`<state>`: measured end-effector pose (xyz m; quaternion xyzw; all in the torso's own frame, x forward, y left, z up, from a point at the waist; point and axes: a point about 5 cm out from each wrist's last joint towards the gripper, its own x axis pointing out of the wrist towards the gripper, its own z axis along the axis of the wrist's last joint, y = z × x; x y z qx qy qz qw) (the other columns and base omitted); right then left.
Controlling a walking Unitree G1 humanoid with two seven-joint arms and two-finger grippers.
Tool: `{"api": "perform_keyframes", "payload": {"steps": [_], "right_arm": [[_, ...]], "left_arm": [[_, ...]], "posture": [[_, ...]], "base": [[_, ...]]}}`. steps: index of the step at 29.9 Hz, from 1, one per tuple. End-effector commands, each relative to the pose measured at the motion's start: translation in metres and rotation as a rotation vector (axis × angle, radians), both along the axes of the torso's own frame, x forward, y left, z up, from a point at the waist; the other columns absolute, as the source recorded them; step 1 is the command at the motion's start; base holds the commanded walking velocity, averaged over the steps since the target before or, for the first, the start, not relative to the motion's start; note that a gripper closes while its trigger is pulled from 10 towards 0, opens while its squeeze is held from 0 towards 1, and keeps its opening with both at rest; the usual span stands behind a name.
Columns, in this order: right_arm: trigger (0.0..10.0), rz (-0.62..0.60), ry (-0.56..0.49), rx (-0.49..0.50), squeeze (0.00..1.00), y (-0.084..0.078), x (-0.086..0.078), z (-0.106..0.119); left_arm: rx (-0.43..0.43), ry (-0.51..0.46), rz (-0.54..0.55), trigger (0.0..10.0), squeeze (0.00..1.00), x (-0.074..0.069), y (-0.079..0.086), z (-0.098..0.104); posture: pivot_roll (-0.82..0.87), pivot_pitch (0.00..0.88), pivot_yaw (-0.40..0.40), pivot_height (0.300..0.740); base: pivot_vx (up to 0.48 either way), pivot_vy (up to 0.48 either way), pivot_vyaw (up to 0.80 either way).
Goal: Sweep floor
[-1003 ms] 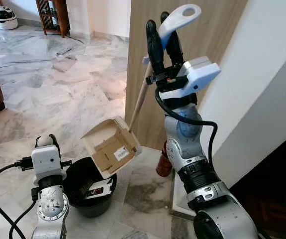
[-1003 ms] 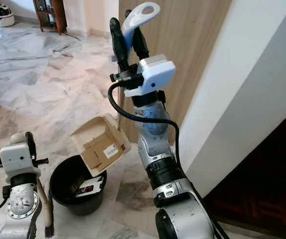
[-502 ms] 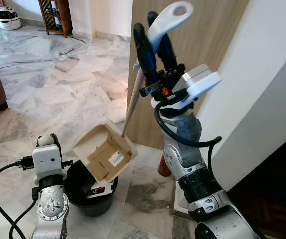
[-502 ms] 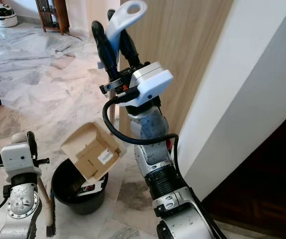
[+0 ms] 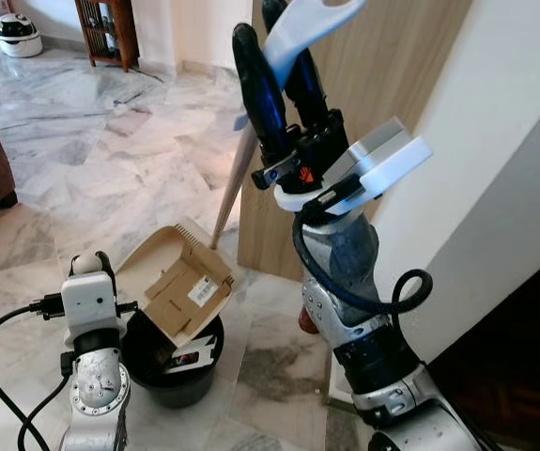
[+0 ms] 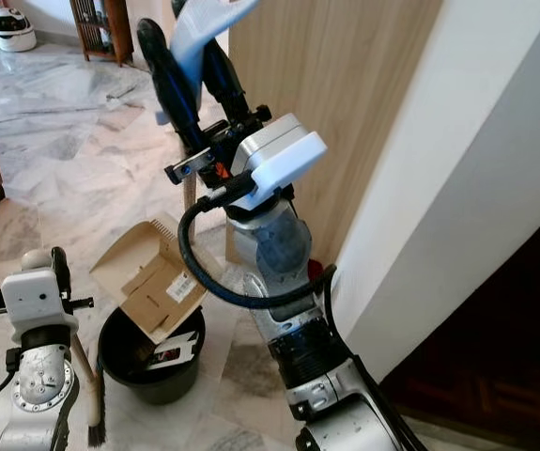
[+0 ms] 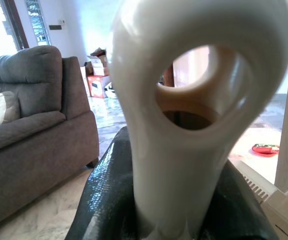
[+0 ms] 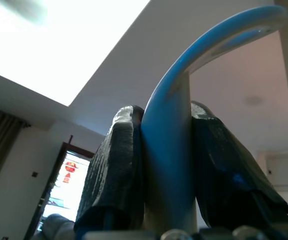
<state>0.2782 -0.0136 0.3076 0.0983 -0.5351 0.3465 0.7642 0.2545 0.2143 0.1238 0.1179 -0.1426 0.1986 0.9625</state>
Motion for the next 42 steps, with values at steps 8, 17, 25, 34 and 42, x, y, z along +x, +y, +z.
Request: {"api": "perform_keyframes", "payload": {"steps": [8, 17, 25, 34, 42], "right_arm": [[10.0, 0.046, -0.066, 0.123, 0.00, 0.005, -0.023, 0.013], [10.0, 0.003, -0.087, 0.146, 0.00, 0.002, -0.026, 0.015], [10.0, -0.069, -0.123, 0.185, 0.00, -0.005, -0.026, 0.019], [10.0, -0.091, -0.167, 0.175, 0.00, -0.004, -0.030, 0.022], [10.0, -0.095, -0.256, 0.128, 0.00, 0.004, -0.040, 0.021]], "left_arm": [[0.027, -0.082, -0.039, 10.0, 0.00, 0.004, -0.007, 0.016], [0.029, -0.082, -0.038, 10.0, 0.00, 0.004, -0.007, 0.016], [0.029, -0.082, -0.039, 10.0, 0.00, 0.004, -0.007, 0.016], [0.030, -0.084, -0.039, 10.0, 0.00, 0.004, -0.006, 0.017], [0.032, -0.086, -0.040, 10.0, 0.00, 0.004, -0.006, 0.017]], "posture": [[0.27, 0.000, -0.065, 0.740], [0.27, 0.000, -0.066, 0.740], [0.27, 0.000, -0.065, 0.740], [0.27, 0.000, -0.065, 0.740], [0.27, 0.000, -0.065, 0.740]], "base": [[0.000, 0.000, 0.00], [0.000, 0.000, 0.00], [0.000, 0.000, 0.00], [0.000, 0.000, 0.00], [0.000, 0.000, 0.00]]}}
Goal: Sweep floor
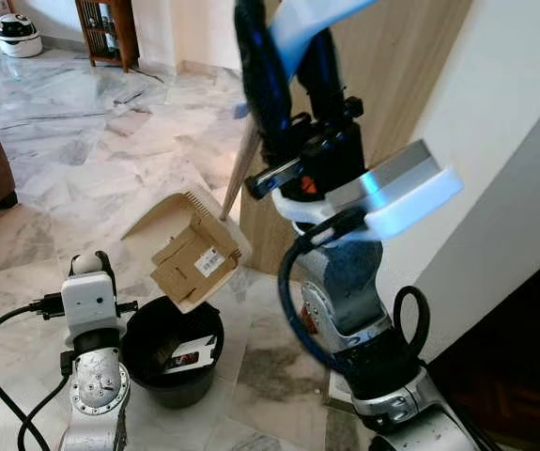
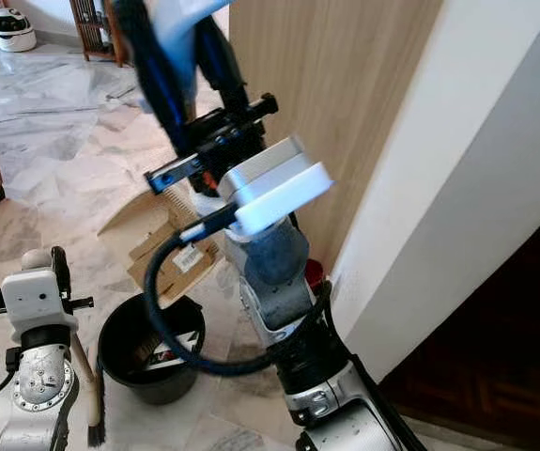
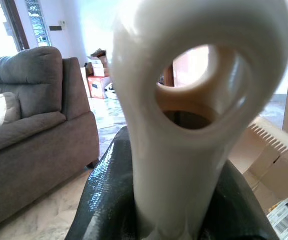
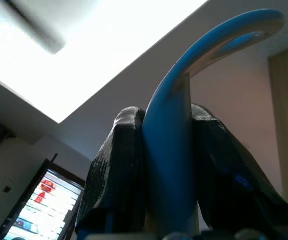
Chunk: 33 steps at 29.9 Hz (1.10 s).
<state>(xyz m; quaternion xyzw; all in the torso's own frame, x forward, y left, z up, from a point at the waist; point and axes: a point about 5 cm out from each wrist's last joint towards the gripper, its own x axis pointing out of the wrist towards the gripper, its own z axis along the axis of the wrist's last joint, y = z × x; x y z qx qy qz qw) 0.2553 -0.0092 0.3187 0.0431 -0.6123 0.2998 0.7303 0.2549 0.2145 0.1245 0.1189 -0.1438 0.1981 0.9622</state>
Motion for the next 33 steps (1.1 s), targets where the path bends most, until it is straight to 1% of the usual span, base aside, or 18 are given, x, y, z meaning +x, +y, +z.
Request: {"api": "perform_keyframes", "payload": {"steps": [1, 8, 12, 16, 33], "right_arm": [[10.0, 0.036, -0.078, 0.095, 0.00, -0.0007, -0.0176, 0.0098], [10.0, 0.031, -0.086, 0.097, 0.00, -0.0006, -0.0182, 0.0098], [10.0, 0.024, -0.105, 0.091, 0.00, -0.0001, -0.0198, 0.0098], [10.0, 0.013, -0.147, 0.069, 0.00, 0.0019, -0.0234, 0.0094], [10.0, -0.002, -0.164, 0.072, 0.00, 0.0019, -0.0243, 0.0092]], "left_arm": [[0.029, -0.084, -0.039, 10.0, 0.00, 0.0041, -0.0063, 0.0166], [0.030, -0.085, -0.040, 10.0, 0.00, 0.0041, -0.0064, 0.0168], [0.030, -0.085, -0.040, 10.0, 0.00, 0.0042, -0.0063, 0.0169], [0.030, -0.085, -0.041, 10.0, 0.00, 0.0042, -0.0062, 0.0171], [0.031, -0.086, -0.040, 10.0, 0.00, 0.0042, -0.0059, 0.0172]], "posture": [[0.27, 0.000, -0.065, 0.740], [0.27, 0.000, -0.064, 0.740], [0.27, 0.000, -0.064, 0.740], [0.27, 0.000, -0.063, 0.740], [0.27, 0.000, -0.063, 0.740]], "base": [[0.000, 0.000, 0.00], [0.000, 0.000, 0.00], [0.000, 0.000, 0.00], [0.000, 0.000, 0.00], [0.000, 0.000, 0.00]]}}
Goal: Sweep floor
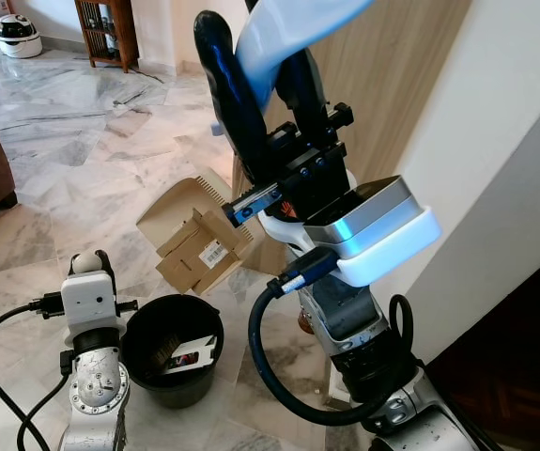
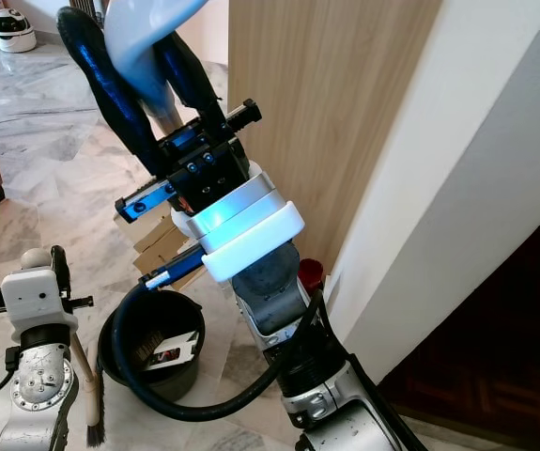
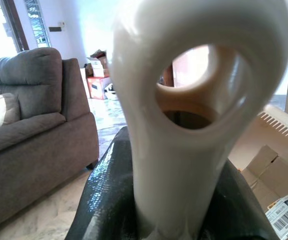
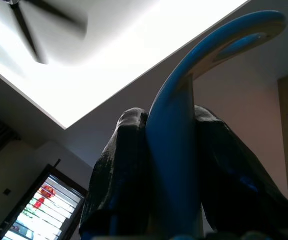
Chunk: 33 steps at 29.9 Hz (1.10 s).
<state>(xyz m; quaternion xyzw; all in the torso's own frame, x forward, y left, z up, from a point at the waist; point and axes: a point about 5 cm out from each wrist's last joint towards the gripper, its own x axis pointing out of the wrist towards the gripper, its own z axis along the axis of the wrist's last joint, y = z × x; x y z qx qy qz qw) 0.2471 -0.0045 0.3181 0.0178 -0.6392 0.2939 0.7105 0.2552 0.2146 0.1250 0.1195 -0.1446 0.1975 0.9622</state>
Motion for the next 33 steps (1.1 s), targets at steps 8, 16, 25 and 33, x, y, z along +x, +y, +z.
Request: {"api": "perform_keyframes", "payload": {"steps": [8, 16, 25, 33], "right_arm": [[10.0, 0.028, -0.093, 0.080, 0.00, -0.0027, -0.0163, 0.0104], [10.0, 0.014, -0.118, 0.078, 0.00, -0.0031, -0.0178, 0.0110], [10.0, -0.021, -0.187, 0.041, 0.00, 0.0006, -0.0237, 0.0089], [10.0, 0.012, -0.118, 0.021, 0.00, 0.0040, -0.0180, 0.0063]], "left_arm": [[0.031, -0.086, -0.038, 10.0, 0.00, 0.0043, -0.0058, 0.0172], [0.032, -0.088, -0.038, 10.0, 0.00, 0.0046, -0.0058, 0.0174], [0.033, -0.086, -0.037, 10.0, 0.00, 0.0042, -0.0056, 0.0174], [0.032, -0.085, -0.039, 10.0, 0.00, 0.0044, -0.0058, 0.0171]], "posture": [[0.27, 0.000, -0.062, 0.740], [0.27, 0.000, -0.063, 0.740], [0.27, 0.000, -0.062, 0.740], [0.27, 0.000, -0.062, 0.740]], "base": [[0.000, 0.000, 0.00], [0.000, 0.000, 0.00], [0.000, 0.000, 0.00], [0.000, 0.000, 0.00]]}}
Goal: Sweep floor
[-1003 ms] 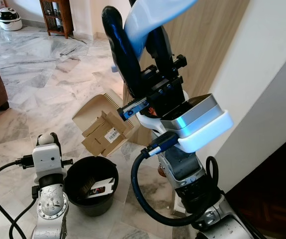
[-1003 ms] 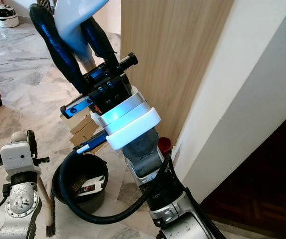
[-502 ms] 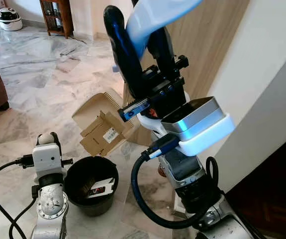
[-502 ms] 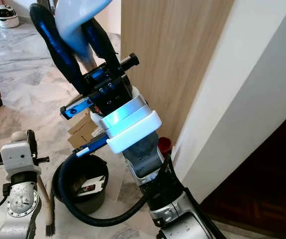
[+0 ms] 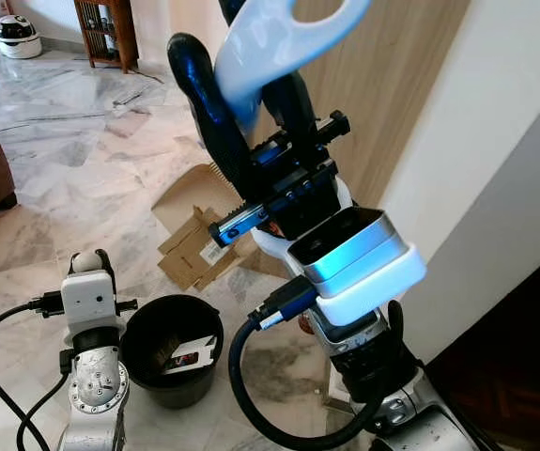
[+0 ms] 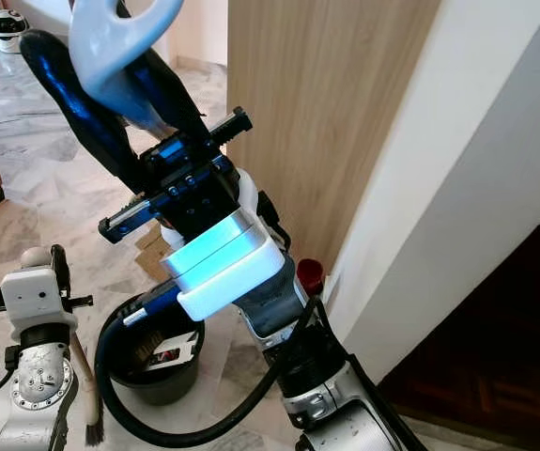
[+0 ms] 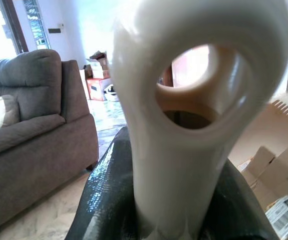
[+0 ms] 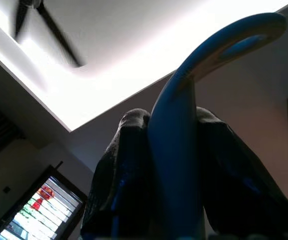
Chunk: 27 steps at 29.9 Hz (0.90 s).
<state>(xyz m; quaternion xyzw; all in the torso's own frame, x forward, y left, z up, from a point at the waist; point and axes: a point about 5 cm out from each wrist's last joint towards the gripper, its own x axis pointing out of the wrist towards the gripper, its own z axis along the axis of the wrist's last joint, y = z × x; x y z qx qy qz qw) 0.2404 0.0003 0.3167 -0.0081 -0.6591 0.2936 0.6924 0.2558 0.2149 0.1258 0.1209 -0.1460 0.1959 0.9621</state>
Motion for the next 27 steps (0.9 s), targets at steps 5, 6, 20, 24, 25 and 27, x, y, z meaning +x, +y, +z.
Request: {"api": "perform_keyframes", "payload": {"steps": [5, 6, 20, 24, 25, 27], "right_arm": [[10.0, 0.062, 0.018, 0.070, 0.00, -0.002, -0.005, 0.008], [10.0, 0.060, 0.024, 0.074, 0.00, -0.002, -0.004, 0.009], [10.0, 0.076, 0.057, 0.040, 0.00, 0.001, -0.002, 0.006], [10.0, 0.060, 0.063, 0.042, 0.00, -0.001, 0.000, 0.006], [10.0, 0.059, 0.066, 0.039, 0.00, 0.000, 0.001, 0.006], [10.0, 0.050, 0.079, 0.033, 0.00, 0.000, 0.003, 0.005]], "left_arm": [[0.028, -0.082, -0.035, 10.0, 0.00, 0.004, -0.006, 0.016], [0.028, -0.082, -0.034, 10.0, 0.00, 0.004, -0.006, 0.016], [0.028, -0.079, -0.035, 10.0, 0.00, 0.004, -0.006, 0.015], [0.029, -0.079, -0.035, 10.0, 0.00, 0.004, -0.006, 0.015], [0.029, -0.079, -0.035, 10.0, 0.00, 0.004, -0.006, 0.015], [0.028, -0.079, -0.035, 10.0, 0.00, 0.004, -0.006, 0.015]], "posture": [[0.27, 0.000, -0.064, 0.740], [0.27, 0.000, -0.063, 0.740], [0.27, 0.000, -0.064, 0.740], [0.27, 0.000, -0.065, 0.740], [0.27, 0.000, -0.065, 0.740], [0.27, 0.000, -0.065, 0.740]], "base": [[0.000, 0.000, 0.00], [0.000, 0.000, 0.00], [0.000, 0.000, 0.00], [0.000, 0.000, 0.00], [0.000, 0.000, 0.00], [0.000, 0.000, 0.00]]}}
